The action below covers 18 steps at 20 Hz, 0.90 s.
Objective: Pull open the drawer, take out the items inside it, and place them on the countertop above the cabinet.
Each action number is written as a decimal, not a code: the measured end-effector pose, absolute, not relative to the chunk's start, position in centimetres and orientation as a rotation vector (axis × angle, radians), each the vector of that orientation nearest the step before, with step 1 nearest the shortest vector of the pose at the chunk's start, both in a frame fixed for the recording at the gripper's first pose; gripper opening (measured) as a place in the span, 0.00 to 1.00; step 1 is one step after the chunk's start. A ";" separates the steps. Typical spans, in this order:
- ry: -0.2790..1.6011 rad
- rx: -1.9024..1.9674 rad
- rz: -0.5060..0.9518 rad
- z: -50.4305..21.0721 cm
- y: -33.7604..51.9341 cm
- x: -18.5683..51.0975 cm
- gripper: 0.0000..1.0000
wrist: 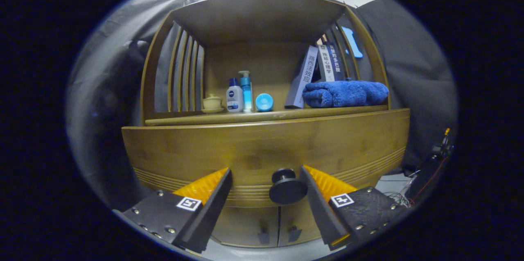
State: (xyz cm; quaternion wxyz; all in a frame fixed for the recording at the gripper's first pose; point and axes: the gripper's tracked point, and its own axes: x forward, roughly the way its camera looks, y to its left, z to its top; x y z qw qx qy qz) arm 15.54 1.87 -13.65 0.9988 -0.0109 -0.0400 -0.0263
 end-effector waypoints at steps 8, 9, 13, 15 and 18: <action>-0.093 -0.005 -0.051 -13.5 1.9 18.9 0.99; -0.094 -0.002 -0.051 -13.5 1.9 18.9 0.99; -0.095 -0.004 -0.050 -13.4 1.9 19.2 0.99; -0.089 -0.006 -0.049 -13.4 1.9 19.2 0.99; -0.095 -0.007 -0.047 -13.4 1.8 19.1 0.99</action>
